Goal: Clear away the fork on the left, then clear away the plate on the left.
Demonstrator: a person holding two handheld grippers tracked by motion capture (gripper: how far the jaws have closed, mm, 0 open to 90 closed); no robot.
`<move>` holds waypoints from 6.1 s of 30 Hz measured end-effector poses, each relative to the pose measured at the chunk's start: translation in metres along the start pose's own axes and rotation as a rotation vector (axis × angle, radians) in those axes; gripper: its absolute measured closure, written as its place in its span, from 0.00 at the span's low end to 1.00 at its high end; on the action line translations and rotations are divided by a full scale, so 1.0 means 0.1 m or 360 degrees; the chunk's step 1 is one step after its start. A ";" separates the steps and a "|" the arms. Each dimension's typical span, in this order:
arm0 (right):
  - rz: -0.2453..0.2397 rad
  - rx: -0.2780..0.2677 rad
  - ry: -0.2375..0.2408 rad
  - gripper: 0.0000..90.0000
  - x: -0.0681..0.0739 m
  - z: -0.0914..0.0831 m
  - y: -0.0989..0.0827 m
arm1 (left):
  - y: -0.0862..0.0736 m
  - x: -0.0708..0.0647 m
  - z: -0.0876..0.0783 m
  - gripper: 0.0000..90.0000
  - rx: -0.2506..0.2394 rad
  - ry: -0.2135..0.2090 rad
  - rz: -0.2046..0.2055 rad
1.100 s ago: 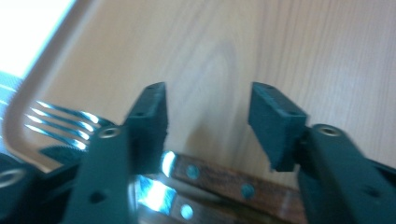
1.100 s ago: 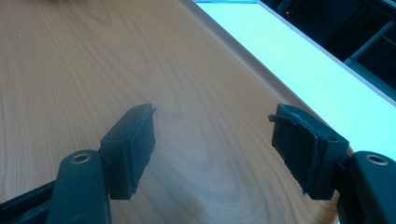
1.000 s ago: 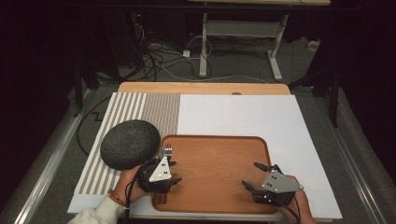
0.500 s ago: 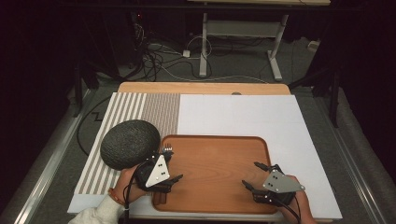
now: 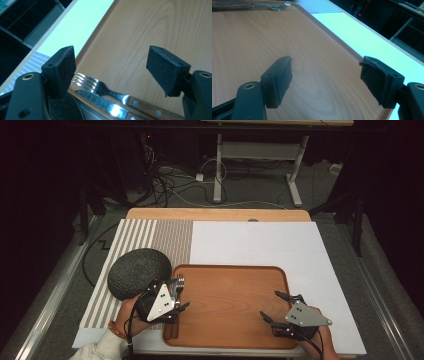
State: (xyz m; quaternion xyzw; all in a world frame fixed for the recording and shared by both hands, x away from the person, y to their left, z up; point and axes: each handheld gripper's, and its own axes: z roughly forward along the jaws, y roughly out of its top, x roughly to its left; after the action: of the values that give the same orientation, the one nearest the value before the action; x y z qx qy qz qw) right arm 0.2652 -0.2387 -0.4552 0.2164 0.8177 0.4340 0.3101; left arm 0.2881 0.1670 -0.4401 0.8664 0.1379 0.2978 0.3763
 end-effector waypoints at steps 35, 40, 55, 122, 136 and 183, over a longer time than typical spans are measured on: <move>0.0022 -0.0049 -0.0005 0.19 -0.03 0.04 0.03 | -0.50 0.13 -0.35 0.21 0.0158 0.0249 -0.0046; 0.0023 -0.0044 0.0001 0.19 -0.02 0.04 0.03 | -0.58 0.09 -0.40 0.22 0.0215 0.0276 -0.0005; 0.0022 -0.0022 -0.0006 0.21 -0.01 0.03 0.00 | -0.86 0.15 -0.56 0.22 0.0308 0.0326 -0.0023; -0.0014 0.0039 0.0015 0.26 0.06 0.07 -0.01 | -1.39 0.29 0.03 0.93 0.0892 0.0833 0.1177; -0.0017 0.0035 0.0008 0.26 0.05 0.06 -0.02 | -1.09 0.21 0.04 0.93 0.0764 0.0908 0.1232; 0.0030 0.0019 -0.0050 0.26 -0.03 0.01 -0.05 | -0.17 -0.55 0.42 0.93 0.0324 0.0722 0.1561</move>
State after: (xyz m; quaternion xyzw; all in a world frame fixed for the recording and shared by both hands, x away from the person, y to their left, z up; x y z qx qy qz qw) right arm 0.2674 -0.2422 -0.4589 0.2327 0.8132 0.4287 0.3175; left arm 0.2704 0.1292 -0.4973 0.7751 -0.1763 0.6028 0.0687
